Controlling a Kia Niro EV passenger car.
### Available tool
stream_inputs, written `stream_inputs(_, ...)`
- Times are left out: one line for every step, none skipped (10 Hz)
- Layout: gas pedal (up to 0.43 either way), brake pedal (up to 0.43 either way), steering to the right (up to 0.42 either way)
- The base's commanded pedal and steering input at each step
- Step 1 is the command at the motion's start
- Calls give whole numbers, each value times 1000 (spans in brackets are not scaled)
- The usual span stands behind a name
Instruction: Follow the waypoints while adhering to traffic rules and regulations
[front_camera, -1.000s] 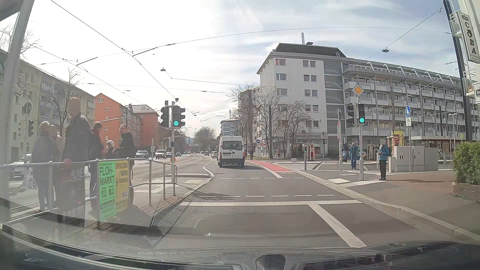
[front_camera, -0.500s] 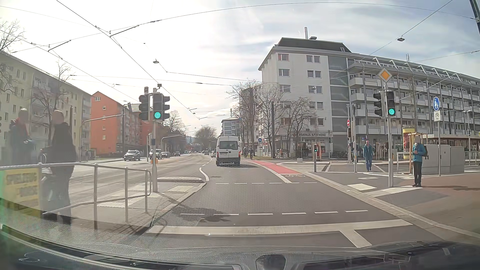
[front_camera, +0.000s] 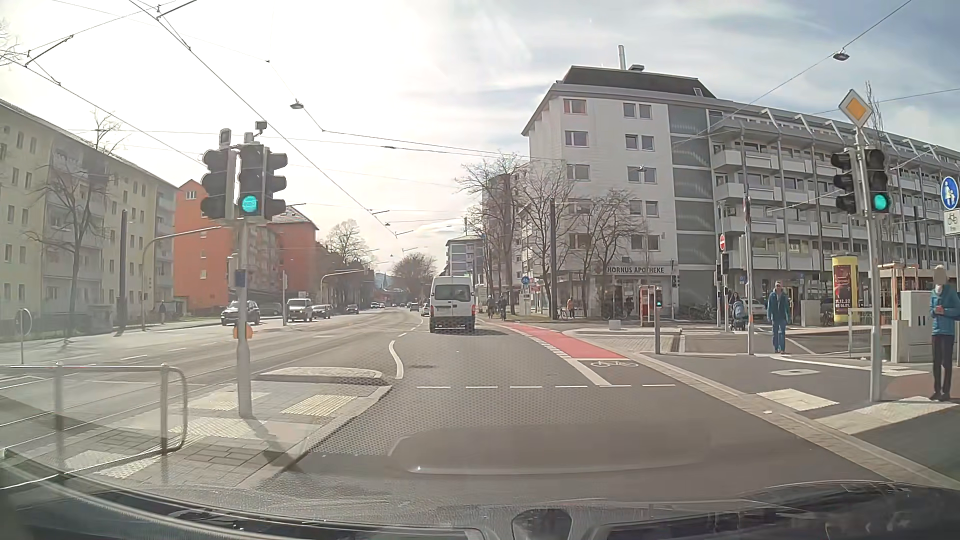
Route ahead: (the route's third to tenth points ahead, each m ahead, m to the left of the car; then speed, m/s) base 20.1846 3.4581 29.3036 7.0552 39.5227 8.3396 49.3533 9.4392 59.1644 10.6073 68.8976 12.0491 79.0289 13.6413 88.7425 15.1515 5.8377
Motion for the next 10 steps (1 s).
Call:
stream_inputs(177,0,-15)
stream_inputs(177,0,-15)
stream_inputs(177,0,-16)
stream_inputs(177,0,-16)
stream_inputs(177,0,-16)
stream_inputs(177,0,-16)
stream_inputs(177,0,-16)
stream_inputs(177,0,-16)
stream_inputs(177,0,-16)
stream_inputs(177,0,-18)
